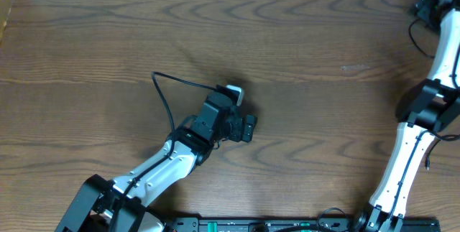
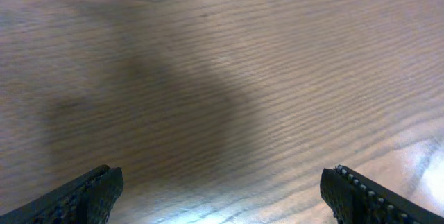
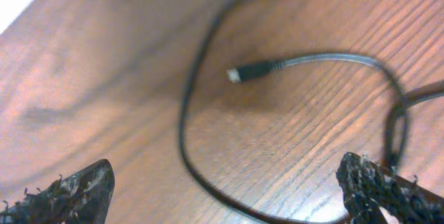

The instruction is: Untangle cables

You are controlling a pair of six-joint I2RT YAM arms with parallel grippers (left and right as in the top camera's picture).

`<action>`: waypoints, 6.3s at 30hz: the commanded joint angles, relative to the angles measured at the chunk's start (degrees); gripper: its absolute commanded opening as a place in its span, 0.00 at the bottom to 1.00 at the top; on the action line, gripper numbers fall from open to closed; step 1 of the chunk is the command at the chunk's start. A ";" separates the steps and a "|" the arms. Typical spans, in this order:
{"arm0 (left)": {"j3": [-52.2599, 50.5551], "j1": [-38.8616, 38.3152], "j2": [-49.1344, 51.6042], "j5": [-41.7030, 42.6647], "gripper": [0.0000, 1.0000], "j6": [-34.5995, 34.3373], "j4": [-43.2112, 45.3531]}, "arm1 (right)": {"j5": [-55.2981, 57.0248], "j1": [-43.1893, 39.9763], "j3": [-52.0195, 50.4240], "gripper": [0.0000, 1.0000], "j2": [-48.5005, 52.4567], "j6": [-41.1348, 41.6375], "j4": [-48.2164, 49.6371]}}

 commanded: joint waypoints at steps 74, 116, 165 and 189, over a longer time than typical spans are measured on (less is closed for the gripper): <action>-0.04 0.76 -0.11 5.62 0.97 -1.22 1.38 | -17.44 -7.13 -21.42 0.99 -6.23 -20.63 4.59; -0.04 0.79 -0.11 5.38 0.97 -0.96 5.07 | 3.69 -2.93 -21.46 0.99 -2.97 -27.52 4.63; -0.04 0.79 -0.11 5.60 0.98 -0.76 3.10 | -4.15 -8.33 -21.29 0.99 -7.26 -16.96 -0.94; -0.04 0.79 -9.03 4.87 0.98 -0.24 0.20 | 19.04 -8.24 -21.29 0.99 -33.40 11.26 -28.72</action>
